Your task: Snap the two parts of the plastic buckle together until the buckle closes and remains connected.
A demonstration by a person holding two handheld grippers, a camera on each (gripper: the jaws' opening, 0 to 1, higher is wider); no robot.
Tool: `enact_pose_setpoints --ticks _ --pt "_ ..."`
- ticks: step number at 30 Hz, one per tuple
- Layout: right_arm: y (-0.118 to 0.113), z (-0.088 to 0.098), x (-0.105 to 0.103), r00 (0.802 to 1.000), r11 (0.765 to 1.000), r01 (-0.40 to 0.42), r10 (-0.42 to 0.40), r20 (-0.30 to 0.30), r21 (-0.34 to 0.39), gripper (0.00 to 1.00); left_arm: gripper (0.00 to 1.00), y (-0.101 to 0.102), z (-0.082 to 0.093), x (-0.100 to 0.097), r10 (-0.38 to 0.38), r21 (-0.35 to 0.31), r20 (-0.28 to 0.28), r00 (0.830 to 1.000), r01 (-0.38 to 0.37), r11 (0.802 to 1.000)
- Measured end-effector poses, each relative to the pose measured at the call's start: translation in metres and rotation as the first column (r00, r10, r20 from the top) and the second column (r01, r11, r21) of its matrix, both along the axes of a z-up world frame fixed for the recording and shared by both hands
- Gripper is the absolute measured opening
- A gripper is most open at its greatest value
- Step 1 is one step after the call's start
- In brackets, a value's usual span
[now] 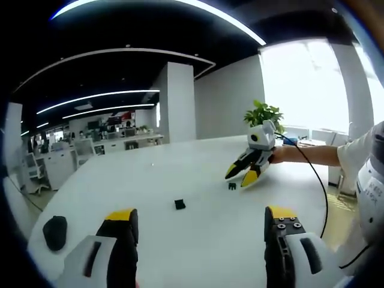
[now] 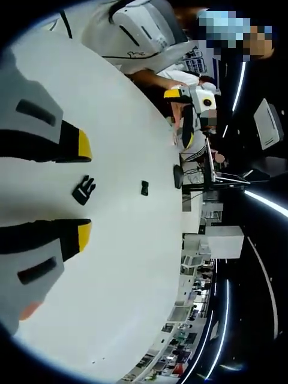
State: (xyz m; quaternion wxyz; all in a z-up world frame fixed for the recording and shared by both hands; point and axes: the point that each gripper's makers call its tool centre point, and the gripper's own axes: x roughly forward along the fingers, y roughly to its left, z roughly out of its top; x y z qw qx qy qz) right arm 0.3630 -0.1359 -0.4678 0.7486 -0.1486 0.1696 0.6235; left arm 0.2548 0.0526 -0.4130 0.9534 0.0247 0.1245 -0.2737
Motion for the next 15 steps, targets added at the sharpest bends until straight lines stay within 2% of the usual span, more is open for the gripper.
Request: enact_pose_setpoints --ticks 15 --pt "-0.0002 -0.0072 0.0009 1.0 1.0 0.0 0.0 0.013 -0.02 0.27 0.87 0.002 -0.0003 0.0004 0.008 -0.006 0.0 1.0 -0.008 1.0"
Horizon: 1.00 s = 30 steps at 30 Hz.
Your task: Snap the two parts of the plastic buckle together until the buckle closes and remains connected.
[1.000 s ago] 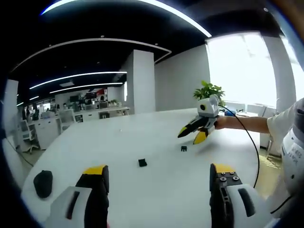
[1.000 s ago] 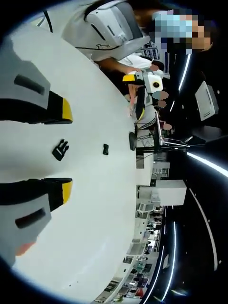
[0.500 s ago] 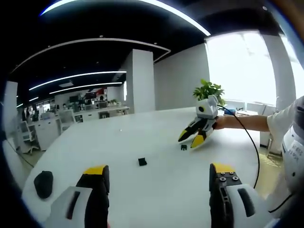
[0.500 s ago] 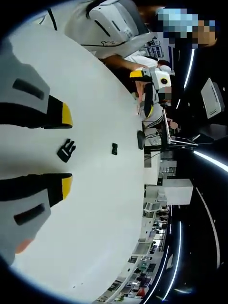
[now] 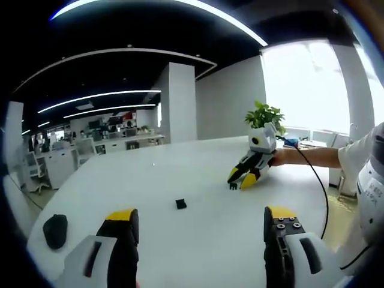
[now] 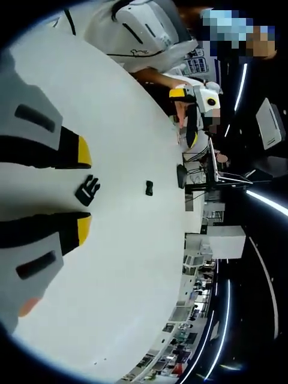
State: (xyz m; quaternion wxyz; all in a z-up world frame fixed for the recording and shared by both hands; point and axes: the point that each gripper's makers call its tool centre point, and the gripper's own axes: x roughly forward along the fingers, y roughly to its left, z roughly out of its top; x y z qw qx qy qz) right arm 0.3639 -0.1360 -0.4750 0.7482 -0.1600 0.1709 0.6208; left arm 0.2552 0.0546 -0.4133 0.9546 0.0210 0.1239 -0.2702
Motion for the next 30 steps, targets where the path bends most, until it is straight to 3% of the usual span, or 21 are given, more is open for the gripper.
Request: enact_pose_setpoints --ticks 30 --pt "-0.0011 0.0001 0.0016 0.998 1.0 0.016 -0.016 0.067 0.003 0.12 0.86 0.002 -0.0038 -0.0008 0.008 0.001 -0.008 1.0 -0.008 1.0"
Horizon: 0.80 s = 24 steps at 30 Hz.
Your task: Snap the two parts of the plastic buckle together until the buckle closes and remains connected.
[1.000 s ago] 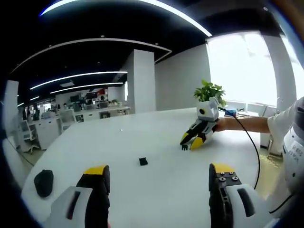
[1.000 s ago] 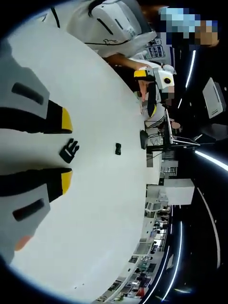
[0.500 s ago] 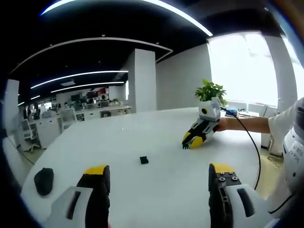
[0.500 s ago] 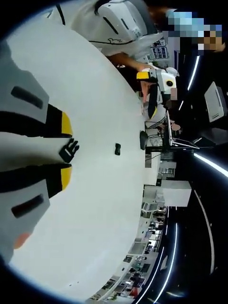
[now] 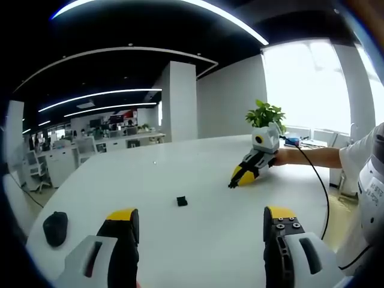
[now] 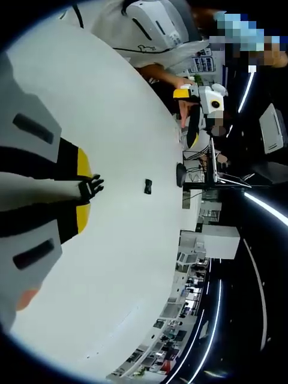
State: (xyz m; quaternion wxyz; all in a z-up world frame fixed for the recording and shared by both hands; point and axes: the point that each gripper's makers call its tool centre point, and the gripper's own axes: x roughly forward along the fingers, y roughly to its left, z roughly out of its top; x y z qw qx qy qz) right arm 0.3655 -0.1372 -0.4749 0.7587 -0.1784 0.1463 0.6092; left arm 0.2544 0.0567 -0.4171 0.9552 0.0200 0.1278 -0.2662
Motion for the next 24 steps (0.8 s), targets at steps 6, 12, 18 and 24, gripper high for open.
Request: enact_pose_setpoints --ticks 6,12,18,24 --pt "-0.002 0.0 0.002 1.0 1.0 0.005 -0.005 0.005 0.003 0.12 0.86 -0.001 0.0 0.0 0.001 -0.003 0.001 1.0 -0.001 1.0" --pt "-0.007 0.0 0.003 1.0 1.0 0.018 -0.018 0.006 0.011 0.12 0.86 -0.002 -0.001 0.0 -0.001 -0.002 -0.001 1.0 0.001 1.0" --pt "-0.013 0.0 0.002 0.999 0.998 0.045 -0.045 -0.002 0.035 0.12 0.86 -0.002 -0.002 0.001 0.0 0.001 -0.003 1.0 0.0 1.0" --pt "-0.022 -0.001 0.002 0.994 0.993 0.109 -0.109 0.005 0.043 0.12 0.86 -0.002 -0.004 0.003 -0.004 0.0 -0.01 1.0 0.004 1.0"
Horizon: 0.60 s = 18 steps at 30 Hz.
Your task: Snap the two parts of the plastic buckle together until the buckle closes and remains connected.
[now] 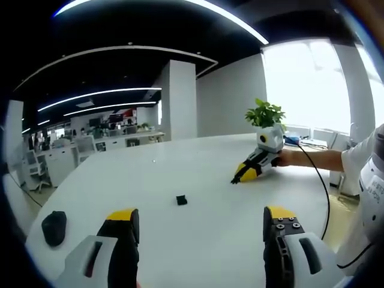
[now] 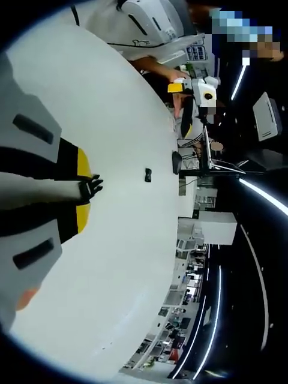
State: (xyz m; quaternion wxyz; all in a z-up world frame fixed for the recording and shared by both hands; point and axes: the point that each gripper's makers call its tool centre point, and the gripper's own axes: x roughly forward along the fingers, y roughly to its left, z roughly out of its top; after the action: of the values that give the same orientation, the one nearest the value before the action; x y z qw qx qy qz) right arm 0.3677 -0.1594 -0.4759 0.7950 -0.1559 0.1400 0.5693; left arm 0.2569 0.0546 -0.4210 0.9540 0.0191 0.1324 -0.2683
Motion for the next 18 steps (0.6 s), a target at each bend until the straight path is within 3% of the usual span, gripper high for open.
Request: enact_pose_setpoints --ticks 8,18 --pt "-0.016 0.001 0.007 0.989 0.989 0.147 -0.146 0.005 -0.028 0.12 0.85 -0.005 -0.003 0.002 -0.016 0.0 -0.007 1.0 0.016 1.0" --pt "-0.024 0.002 0.002 0.98 0.979 0.201 -0.201 0.0 -0.024 0.12 0.85 -0.007 -0.007 0.001 -0.032 0.009 -0.02 0.999 0.032 0.999"
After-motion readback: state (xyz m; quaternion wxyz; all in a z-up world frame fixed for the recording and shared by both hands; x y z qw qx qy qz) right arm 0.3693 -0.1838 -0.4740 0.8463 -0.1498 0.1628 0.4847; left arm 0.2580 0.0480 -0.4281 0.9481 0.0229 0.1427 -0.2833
